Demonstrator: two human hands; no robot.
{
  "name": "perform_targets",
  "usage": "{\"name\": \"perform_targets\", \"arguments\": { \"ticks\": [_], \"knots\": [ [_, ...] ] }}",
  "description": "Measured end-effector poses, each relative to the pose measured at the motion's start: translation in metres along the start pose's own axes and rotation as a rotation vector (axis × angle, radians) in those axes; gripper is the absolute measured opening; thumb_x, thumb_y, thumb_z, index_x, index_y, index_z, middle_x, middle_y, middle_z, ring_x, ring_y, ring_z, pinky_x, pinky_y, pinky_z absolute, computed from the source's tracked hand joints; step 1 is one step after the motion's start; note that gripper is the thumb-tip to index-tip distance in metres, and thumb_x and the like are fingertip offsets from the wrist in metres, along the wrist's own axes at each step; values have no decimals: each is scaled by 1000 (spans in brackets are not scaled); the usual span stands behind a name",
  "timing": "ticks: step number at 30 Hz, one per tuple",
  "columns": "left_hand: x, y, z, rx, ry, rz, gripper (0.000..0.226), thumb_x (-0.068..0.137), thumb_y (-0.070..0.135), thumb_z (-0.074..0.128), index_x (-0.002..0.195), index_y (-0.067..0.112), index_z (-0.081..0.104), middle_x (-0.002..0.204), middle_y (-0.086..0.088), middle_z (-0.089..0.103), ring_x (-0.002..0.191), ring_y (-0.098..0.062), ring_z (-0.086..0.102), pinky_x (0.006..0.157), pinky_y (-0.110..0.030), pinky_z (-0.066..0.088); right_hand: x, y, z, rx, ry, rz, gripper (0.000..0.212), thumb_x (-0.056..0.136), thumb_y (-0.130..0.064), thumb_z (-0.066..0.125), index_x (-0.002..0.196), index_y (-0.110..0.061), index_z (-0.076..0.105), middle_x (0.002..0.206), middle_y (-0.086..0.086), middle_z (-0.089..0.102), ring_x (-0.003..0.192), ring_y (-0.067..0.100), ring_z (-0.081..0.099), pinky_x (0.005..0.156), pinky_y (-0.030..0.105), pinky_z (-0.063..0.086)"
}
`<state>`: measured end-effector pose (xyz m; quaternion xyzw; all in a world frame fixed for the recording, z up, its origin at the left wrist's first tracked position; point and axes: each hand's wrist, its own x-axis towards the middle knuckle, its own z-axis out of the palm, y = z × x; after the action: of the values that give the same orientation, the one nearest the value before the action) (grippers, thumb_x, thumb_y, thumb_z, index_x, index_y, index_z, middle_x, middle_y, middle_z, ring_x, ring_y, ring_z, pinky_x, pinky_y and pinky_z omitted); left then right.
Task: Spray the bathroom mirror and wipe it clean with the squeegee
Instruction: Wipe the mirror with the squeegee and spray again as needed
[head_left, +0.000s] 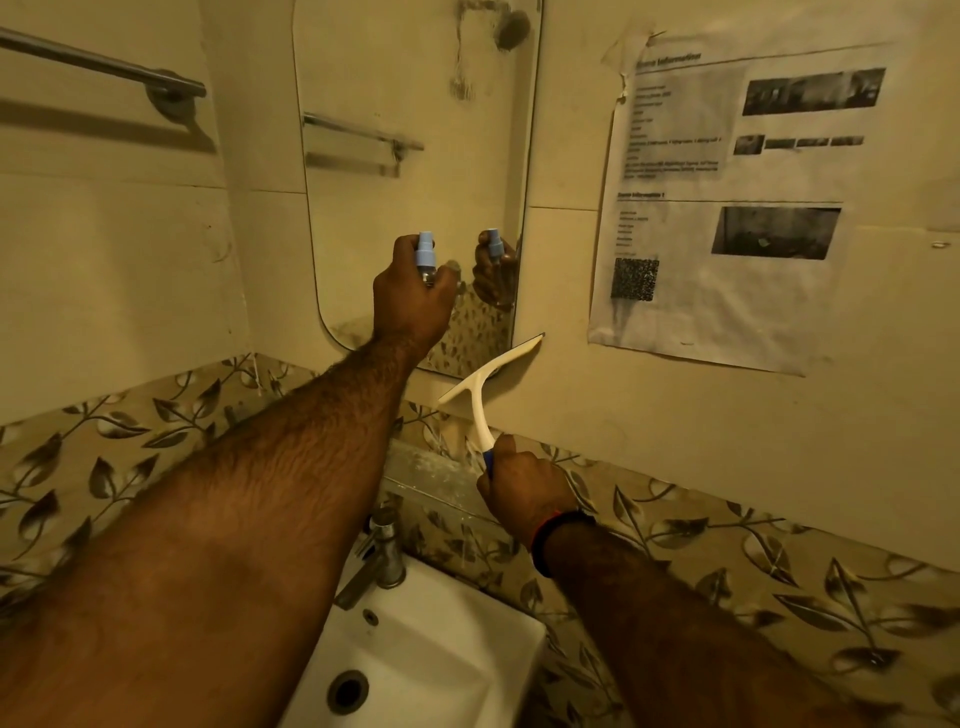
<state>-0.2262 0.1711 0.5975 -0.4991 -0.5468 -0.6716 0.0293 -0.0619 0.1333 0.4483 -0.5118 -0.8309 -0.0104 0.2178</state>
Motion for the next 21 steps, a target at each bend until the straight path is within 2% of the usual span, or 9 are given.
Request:
{"name": "perform_targets", "arguments": {
  "ticks": [3, 6, 11, 16, 18, 21],
  "knots": [
    [-3, 0, -3, 16, -8, -12, 45, 90, 32, 63, 131, 20, 49, 101, -1, 58, 77, -16, 61, 69, -35, 59, -2, -1, 1, 4, 4, 9, 26, 92, -31, 45, 110, -13, 42, 90, 8, 64, 69, 28, 58, 56, 33, 41],
    [-6, -2, -7, 13, -18, -31, 45, 90, 32, 63, 131, 21, 48, 103, -2, 60, 84, -24, 65, 74, -43, 62, -4, -1, 3, -2, 16, 18, 24, 91, -32, 46, 107, -14, 42, 88, 7, 63, 60, 24, 48, 53, 32, 37],
    [-7, -2, -13, 25, -12, -41, 44, 88, 31, 62, 129, 23, 49, 100, -3, 61, 80, -23, 65, 70, -44, 62, -14, 0, 8, 35, 54, 48, 25, 88, -36, 49, 103, -17, 44, 78, -1, 52, 52, 16, 37, 44, 26, 22],
    [-3, 1, -22, 21, -2, -39, 42, 88, 30, 61, 128, 24, 50, 99, -4, 62, 77, -24, 66, 67, -45, 62, -25, -1, 17, 107, 94, 3, 24, 85, -39, 53, 99, -21, 47, 82, -2, 53, 56, 12, 44, 46, 22, 29],
    [1, 3, -26, 29, 10, -33, 42, 88, 29, 60, 129, 22, 50, 98, -3, 61, 77, -25, 66, 68, -45, 62, -20, -7, 16, 99, 106, -46, 27, 86, -42, 49, 102, -20, 45, 80, 0, 54, 59, 16, 49, 49, 25, 35],
    [13, 6, -36, 44, 20, -8, 41, 89, 27, 60, 128, 20, 50, 96, -5, 62, 77, -30, 67, 70, -48, 61, 0, -21, 5, 108, 145, -109, 27, 88, -43, 46, 102, -20, 39, 73, 0, 56, 56, 21, 50, 50, 28, 35]
  ]
}}
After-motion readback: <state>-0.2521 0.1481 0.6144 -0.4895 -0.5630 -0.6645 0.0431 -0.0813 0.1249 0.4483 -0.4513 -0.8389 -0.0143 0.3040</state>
